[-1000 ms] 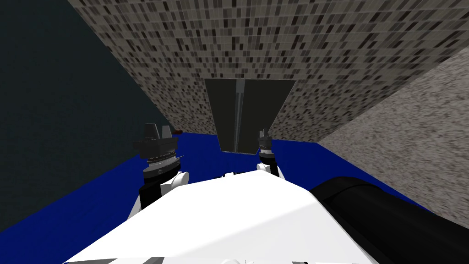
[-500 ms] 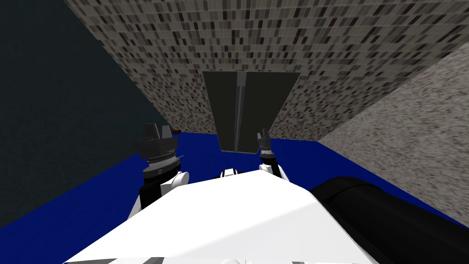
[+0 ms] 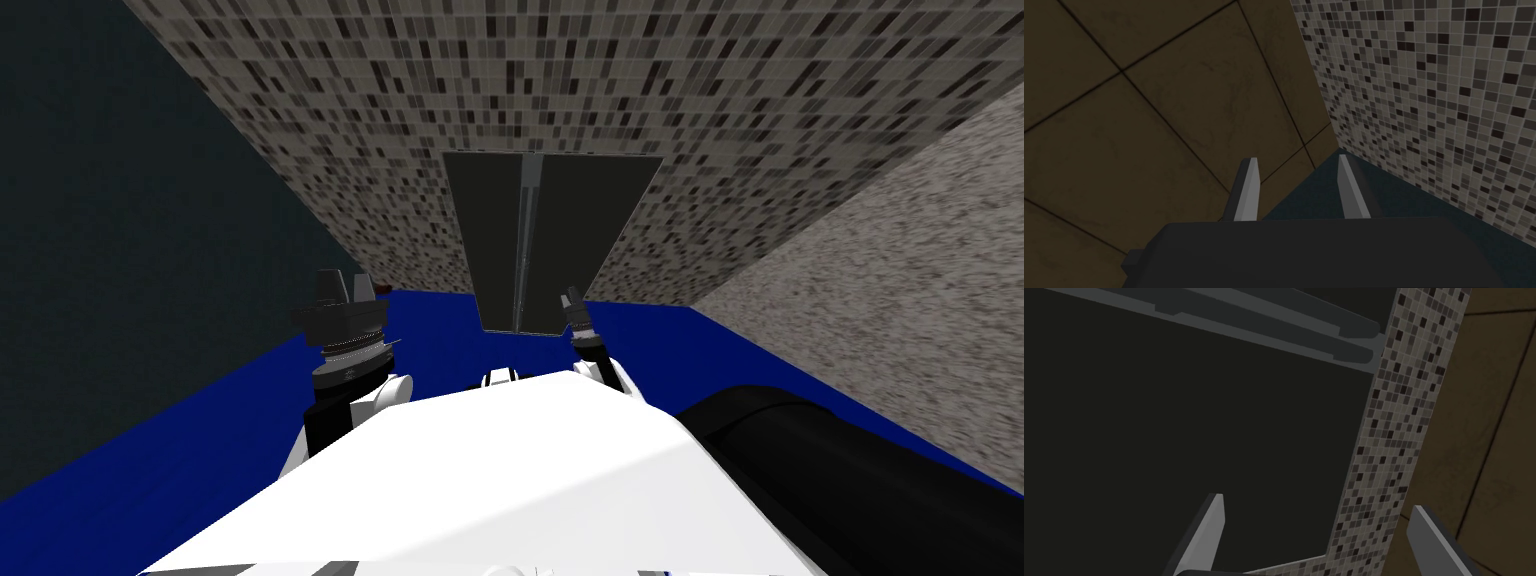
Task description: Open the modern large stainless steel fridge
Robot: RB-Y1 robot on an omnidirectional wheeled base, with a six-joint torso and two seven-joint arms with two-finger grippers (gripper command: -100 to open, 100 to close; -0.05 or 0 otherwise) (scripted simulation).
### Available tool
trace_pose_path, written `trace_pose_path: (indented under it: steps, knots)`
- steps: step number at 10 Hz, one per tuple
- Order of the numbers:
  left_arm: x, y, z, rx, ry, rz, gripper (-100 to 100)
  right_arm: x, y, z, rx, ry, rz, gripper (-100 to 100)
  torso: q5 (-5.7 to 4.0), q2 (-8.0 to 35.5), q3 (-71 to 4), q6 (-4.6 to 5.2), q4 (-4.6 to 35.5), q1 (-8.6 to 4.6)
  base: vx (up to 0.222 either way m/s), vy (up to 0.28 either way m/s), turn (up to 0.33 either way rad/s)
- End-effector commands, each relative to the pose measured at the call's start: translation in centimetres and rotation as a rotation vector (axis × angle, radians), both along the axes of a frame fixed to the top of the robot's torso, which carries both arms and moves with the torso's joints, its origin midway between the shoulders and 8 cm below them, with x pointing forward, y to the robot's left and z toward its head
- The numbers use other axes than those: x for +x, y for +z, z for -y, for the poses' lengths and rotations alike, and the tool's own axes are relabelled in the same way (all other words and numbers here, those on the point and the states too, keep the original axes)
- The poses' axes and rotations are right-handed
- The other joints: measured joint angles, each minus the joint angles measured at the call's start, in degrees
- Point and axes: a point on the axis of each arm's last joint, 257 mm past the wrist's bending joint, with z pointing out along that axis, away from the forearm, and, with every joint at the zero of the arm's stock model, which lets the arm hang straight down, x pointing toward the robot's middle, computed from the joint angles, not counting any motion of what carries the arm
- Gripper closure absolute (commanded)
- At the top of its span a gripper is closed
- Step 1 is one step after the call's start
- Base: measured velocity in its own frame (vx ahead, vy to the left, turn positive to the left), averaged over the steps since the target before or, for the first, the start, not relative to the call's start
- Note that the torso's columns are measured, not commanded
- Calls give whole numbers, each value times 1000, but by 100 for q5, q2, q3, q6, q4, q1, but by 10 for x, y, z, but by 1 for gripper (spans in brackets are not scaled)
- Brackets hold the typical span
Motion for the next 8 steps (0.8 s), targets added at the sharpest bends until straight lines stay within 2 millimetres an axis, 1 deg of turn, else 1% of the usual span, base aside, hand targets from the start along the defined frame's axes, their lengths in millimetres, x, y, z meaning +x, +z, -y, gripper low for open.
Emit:
trace_pose_path:
  steps: [1, 2, 3, 4, 5, 6, 7, 8]
  knots:
    - [0, 0, 0, 0, 0, 0, 0, 2, -14, 4, -61, 9, -43, -100, -1, -1, 0, 1, 0, 2, 37, 43, -30]
    - [0, 0, 0, 0, 0, 0, 0, 4, -27, 11, -101, 5, -80, -100, 0, 1, 1, 0, 0, 1, 45, 68, -56]
    - [0, 0, 0, 0, 0, 0, 0, 4, -27, 11, -116, 13, -83, -100, 1, -3, -1, 1, -1, 10, 48, 60, -29]
    - [0, 0, 0, 0, 0, 0, 0, 6, -41, 19, -157, 7, -120, -100, 2, -4, -2, -1, -1, 6, 73, 68, -49]
    - [0, 0, 0, 0, 0, 0, 0, 6, -41, 18, -174, 16, -123, -100, 1, -10, -6, 1, -3, 7, 50, 61, -38]
    - [0, 0, 0, 0, 0, 0, 0, 7, -54, 28, -214, 7, -161, -100, 0, -2, -2, -1, -1, 3, 50, 69, -60]
    - [0, 0, 0, 0, 0, 0, 0, 7, -54, 28, -235, 18, -164, -100, 0, -1, 0, 1, 0, 4, 47, 65, -33]
    - [0, 0, 0, 0, 0, 0, 0, 7, -67, 39, -273, 6, -202, -100, 1, 1, 1, -1, 1, 3, 65, 75, -59]
